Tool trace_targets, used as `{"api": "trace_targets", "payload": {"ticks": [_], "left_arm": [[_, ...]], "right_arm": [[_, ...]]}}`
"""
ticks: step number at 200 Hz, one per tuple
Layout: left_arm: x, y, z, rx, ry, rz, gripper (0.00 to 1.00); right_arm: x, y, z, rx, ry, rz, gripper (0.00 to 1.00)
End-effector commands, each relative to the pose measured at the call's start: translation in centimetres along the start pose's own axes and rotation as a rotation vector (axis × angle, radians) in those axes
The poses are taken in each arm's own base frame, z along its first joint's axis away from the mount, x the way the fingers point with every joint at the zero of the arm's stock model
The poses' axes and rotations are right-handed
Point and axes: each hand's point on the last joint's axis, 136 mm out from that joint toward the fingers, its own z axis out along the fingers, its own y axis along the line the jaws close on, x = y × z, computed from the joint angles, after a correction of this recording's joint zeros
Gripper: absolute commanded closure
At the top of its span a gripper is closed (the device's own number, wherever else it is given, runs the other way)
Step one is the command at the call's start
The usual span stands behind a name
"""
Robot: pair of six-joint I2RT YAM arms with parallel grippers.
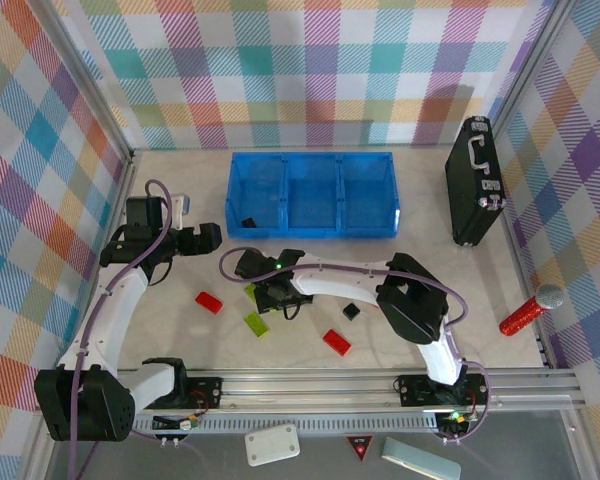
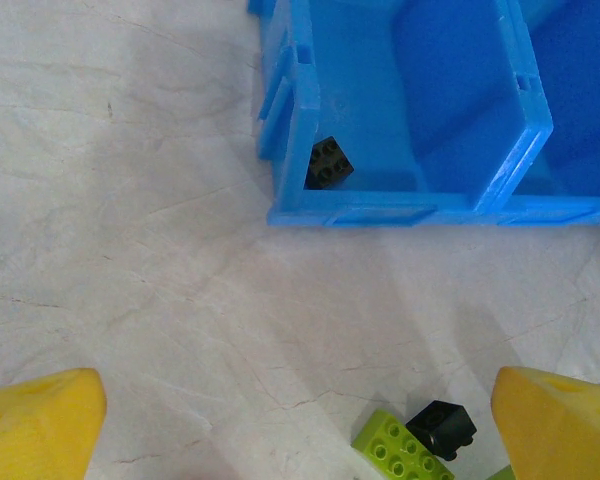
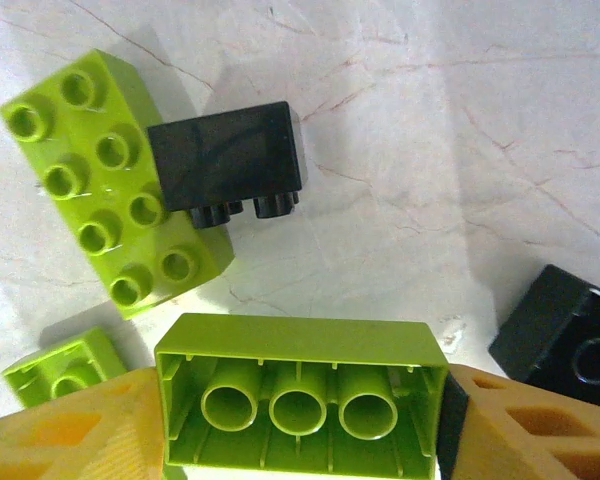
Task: Sort the legos into containers by color
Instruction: Pick up the lego from the bottom-center of the table, then place the lego in the container.
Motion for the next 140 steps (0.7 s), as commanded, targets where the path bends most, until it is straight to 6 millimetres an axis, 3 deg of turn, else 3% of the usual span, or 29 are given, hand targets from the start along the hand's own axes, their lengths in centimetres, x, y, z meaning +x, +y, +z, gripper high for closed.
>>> {"api": "trace_targets", "payload": {"ticks": [1, 81, 140], "left_arm": [[0.3, 0.5, -0.1, -0.010, 0.009, -0.013, 0.01], [0.2, 0.5, -0.2, -0.014, 0.006, -0.011, 0.02], [0.1, 0.3, -0.3, -0.003, -0.001, -0.012, 0.02]], "right_arm": [[-0.7, -0.2, -2.5, 0.001, -0.044, -0.030, 0.35], [-3.6, 0.0, -5.0, -0.014, -0.108, -0.072, 0.37], [-7.4, -2.4, -6.3, -0.004, -0.157, -0.049, 0.37]]}}
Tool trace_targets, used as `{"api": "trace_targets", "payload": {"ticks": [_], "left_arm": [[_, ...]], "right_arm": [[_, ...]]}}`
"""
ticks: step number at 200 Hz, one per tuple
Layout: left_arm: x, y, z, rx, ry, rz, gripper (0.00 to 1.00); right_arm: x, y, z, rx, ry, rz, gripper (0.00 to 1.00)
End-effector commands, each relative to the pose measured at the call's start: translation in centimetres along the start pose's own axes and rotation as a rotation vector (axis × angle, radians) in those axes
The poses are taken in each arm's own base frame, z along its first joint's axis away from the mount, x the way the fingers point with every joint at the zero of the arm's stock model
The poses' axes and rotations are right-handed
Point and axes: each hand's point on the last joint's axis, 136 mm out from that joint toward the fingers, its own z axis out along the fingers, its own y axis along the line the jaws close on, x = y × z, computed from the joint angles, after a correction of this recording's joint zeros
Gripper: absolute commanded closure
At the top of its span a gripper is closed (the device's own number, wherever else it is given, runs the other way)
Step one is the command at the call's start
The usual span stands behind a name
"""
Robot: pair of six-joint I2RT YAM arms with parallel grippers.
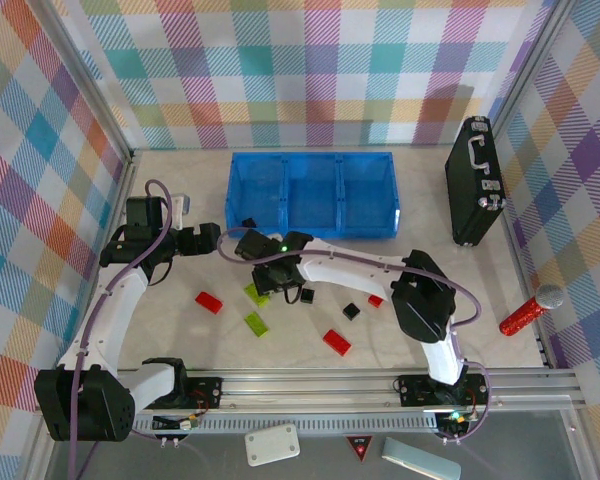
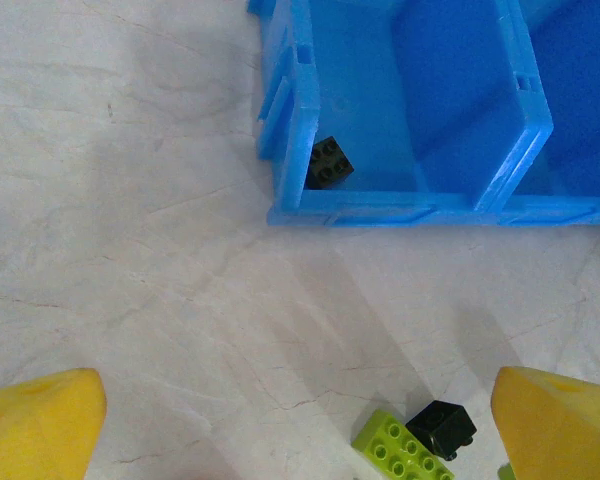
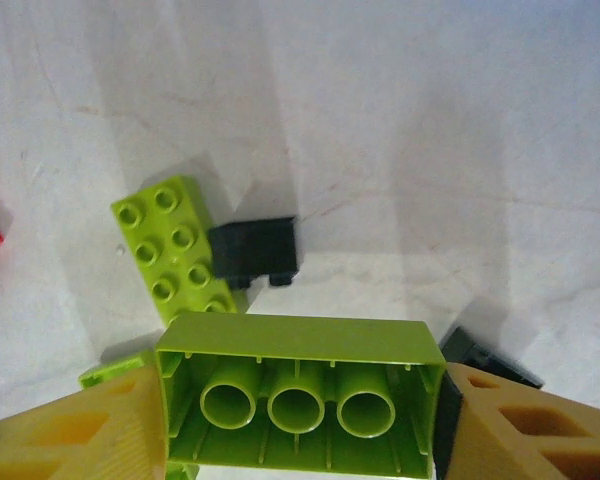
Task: Sort the legos into containers by color
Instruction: Place the lego in the container.
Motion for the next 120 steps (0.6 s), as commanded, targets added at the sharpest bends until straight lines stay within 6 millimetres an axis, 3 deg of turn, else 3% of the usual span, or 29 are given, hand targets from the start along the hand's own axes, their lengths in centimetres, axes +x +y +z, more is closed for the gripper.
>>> {"api": "trace_targets", "payload": {"ticks": [1, 84, 120], "left_arm": [[0.1, 0.3, -0.3, -0.002, -0.002, -0.011, 0.02], [0.1, 0.2, -0.4, 0.001, -0.004, -0.012, 0.02], [0.1, 0.2, -0.4, 0.000, -0.005, -0.011, 0.02]], "right_arm": [[-2.9, -1.5, -2.4, -0.001, -0.061, 0.002, 0.37], [-9.4, -7.2, -2.0, 0.000, -0.116, 0.119, 0.37], [-12.0, -9.5, -0.9, 0.003, -0.130, 0.176, 0.38]]}}
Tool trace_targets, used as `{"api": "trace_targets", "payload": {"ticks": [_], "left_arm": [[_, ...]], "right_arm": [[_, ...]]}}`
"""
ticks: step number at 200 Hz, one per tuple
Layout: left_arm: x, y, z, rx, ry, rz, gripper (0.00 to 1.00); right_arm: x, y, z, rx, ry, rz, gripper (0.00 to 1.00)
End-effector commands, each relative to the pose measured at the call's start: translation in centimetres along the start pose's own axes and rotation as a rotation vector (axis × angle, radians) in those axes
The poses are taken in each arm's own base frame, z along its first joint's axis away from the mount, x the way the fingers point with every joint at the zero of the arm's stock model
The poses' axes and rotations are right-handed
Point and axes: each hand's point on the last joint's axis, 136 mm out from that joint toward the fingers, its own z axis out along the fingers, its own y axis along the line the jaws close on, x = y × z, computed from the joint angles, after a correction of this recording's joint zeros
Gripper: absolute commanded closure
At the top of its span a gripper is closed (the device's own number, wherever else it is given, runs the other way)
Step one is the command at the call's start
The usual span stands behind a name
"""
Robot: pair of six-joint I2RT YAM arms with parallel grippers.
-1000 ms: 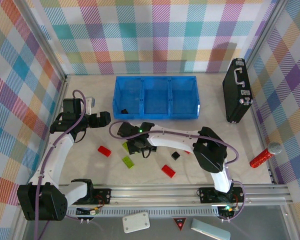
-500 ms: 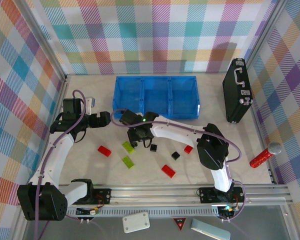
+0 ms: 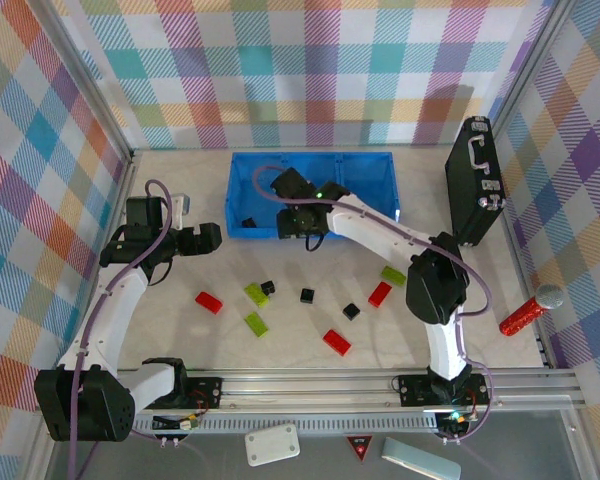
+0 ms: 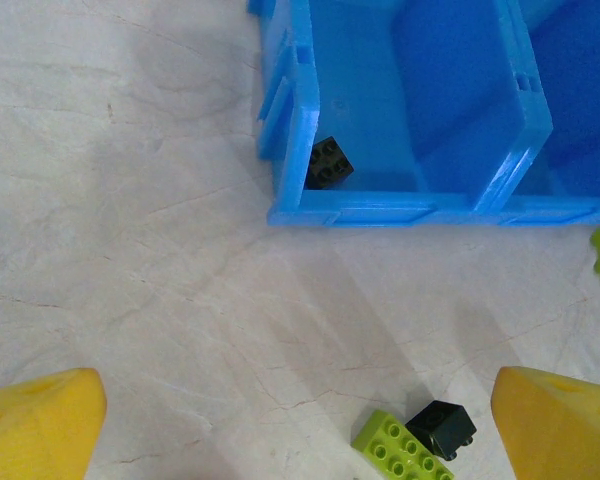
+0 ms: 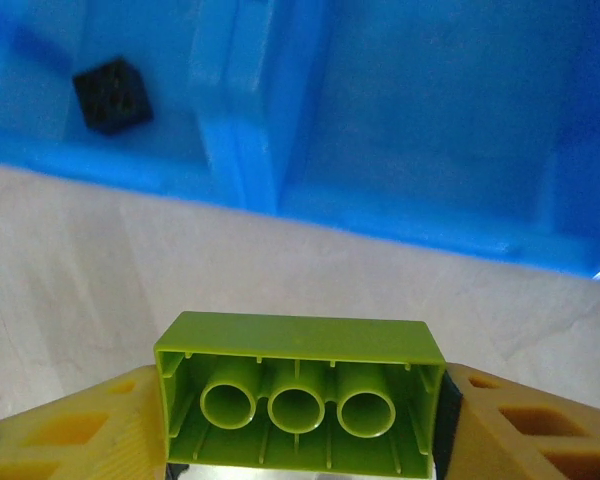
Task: Sort the legos into containers by color
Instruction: Place the lego in the container.
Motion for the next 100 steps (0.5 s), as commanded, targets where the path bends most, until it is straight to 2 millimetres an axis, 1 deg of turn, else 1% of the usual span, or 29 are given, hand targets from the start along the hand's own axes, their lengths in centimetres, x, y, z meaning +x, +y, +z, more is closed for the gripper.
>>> {"api": "trace_targets", "payload": {"ticks": [1, 43, 64, 100], "left_arm": [[0.1, 0.2, -0.4, 0.000, -0.004, -0.012, 0.02], [0.2, 0.3, -0.4, -0.002, -0.003, -0.011, 0.02], [0.2, 0.3, -0.4, -0.003, -0.003, -0.011, 0.02], [0.2, 0.3, -0.4, -0.007, -0.001, -0.011, 0.01]], "right_arm": [[-1.4, -0.6, 1.3, -0.006, 0.007, 0.006, 0.38], [-3.8, -2.4, 3.4, 0.006, 0.001, 0.050, 0.38], [-4.4, -3.3, 4.9, 0.016, 0.012, 0.069, 0.38], [-5.1, -4.1, 7.3, 0.021, 0.029, 0.089, 0.38]]}}
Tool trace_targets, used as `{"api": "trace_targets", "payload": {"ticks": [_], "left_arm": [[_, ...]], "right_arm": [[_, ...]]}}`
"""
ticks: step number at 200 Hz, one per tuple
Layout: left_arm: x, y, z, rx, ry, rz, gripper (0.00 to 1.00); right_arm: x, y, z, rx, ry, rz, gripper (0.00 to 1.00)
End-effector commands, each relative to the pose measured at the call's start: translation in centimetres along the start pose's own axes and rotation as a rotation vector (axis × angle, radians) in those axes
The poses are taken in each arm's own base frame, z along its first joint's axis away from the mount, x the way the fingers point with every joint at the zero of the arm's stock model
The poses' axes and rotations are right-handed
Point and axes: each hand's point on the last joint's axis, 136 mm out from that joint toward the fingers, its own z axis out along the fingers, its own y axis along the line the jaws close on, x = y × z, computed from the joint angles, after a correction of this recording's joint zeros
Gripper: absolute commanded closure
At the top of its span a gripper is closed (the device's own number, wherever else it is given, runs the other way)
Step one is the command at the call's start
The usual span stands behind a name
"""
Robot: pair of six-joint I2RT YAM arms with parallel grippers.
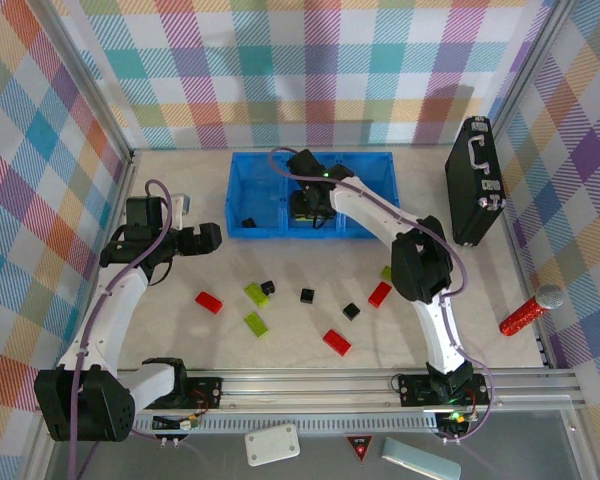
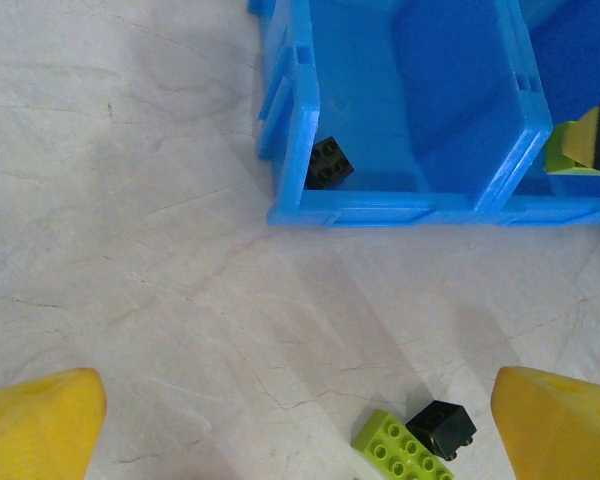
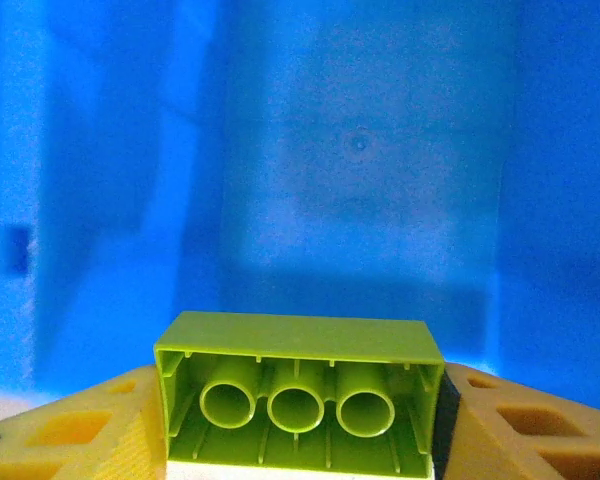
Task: Sort the legos into containers by color
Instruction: Place the lego in the container.
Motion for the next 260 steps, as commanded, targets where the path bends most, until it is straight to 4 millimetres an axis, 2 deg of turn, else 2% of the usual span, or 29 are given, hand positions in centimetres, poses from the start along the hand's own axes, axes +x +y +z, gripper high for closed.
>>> {"api": "trace_targets", "payload": {"ticks": [1, 75, 132, 179, 260], "left_arm": [[0.2, 0.3, -0.4, -0.007, -0.003, -0.011, 0.02], [0.3, 0.4, -0.2, -0.006, 0.002, -0.011, 0.02], [0.2, 0.3, -0.2, -0.004, 0.003, -0.011, 0.02], [0.3, 0.3, -0.2, -0.003, 0.004, -0.010, 0.02], [0.3, 0.2, -0.2, 0.003, 0.005, -0.012, 0.02]], "right_arm": [[-1.1, 0.2, 0.9, -0.019, -0.003, -0.005, 0.38], [-1.4, -0.8, 5.2, 0.011, 0.038, 0.018, 0.38], [-1.1, -1.6, 6.3, 0.033, 0.051, 0.028, 0.36], [-1.5, -1.4, 5.6, 0.023, 0.041, 0.034, 0.32], [-2.9, -0.9, 2.3, -0.006, -0.003, 0.035, 0.26]]}}
